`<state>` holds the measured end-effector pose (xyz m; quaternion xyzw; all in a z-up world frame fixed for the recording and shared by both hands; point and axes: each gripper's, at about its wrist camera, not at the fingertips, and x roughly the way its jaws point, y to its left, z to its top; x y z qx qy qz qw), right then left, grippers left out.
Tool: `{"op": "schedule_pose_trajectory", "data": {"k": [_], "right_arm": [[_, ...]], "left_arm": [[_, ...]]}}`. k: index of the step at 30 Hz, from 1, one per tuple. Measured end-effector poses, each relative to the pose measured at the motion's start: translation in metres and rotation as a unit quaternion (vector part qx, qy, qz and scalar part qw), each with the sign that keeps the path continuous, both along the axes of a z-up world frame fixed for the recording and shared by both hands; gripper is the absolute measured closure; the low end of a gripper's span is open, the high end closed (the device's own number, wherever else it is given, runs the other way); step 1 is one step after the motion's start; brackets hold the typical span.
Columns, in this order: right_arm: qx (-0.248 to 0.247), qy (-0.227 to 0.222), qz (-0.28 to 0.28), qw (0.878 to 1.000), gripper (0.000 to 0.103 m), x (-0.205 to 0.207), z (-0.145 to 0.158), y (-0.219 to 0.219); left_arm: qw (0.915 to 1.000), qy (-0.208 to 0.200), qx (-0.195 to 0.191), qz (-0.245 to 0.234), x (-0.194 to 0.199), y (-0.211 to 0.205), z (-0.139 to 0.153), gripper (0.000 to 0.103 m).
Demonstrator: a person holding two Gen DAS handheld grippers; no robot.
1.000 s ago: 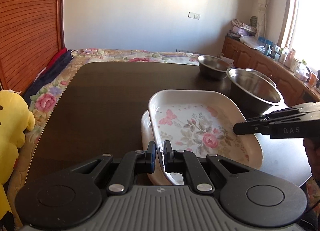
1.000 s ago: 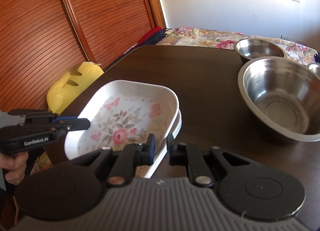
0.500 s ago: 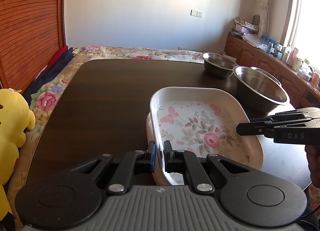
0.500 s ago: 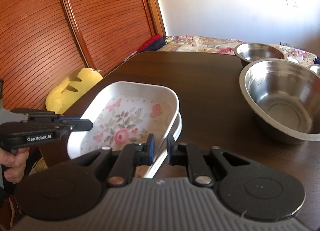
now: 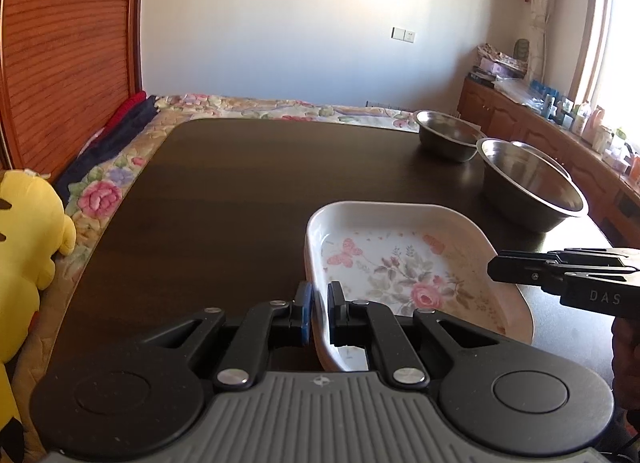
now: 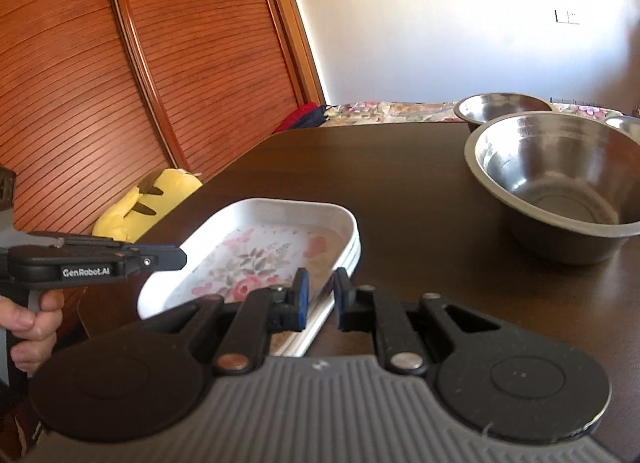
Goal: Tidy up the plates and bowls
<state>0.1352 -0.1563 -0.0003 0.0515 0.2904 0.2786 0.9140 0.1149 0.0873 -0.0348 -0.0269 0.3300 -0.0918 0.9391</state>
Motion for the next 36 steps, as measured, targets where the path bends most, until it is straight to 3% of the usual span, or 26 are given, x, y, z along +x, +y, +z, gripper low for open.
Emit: {"op": "schedule_pose_trajectory", "data": {"k": [12, 24, 29, 30, 33, 36], "right_arm": [[-0.007, -0.030, -0.004, 1.000, 0.088, -0.007, 0.005, -0.001], [-0.013, -0.088, -0.062, 0.994, 0.087, -0.006, 0.030, -0.054], [-0.014, -0.096, -0.104, 0.990, 0.087, 0.001, 0.031, -0.096], [-0.014, -0.099, -0.114, 0.988, 0.085, 0.003, 0.032, -0.105], [-0.016, -0.111, -0.140, 0.984, 0.060, 0.007, 0.032, -0.128], [-0.018, -0.118, -0.161, 0.980, 0.058, 0.015, 0.030, -0.146]], "left_arm": [[1.0000, -0.001, 0.000, 0.006, 0.001, -0.001, 0.003, 0.093], [0.9991, -0.038, 0.019, -0.008, 0.015, -0.025, 0.026, 0.051], [0.9978, -0.049, 0.018, -0.040, 0.028, -0.057, 0.033, 0.042], [0.9976, -0.049, 0.017, -0.045, 0.032, -0.064, 0.033, 0.037], [0.9967, -0.052, 0.019, -0.059, 0.041, -0.087, 0.033, 0.024], [0.9956, -0.052, 0.028, -0.072, 0.053, -0.110, 0.032, 0.021]]}}
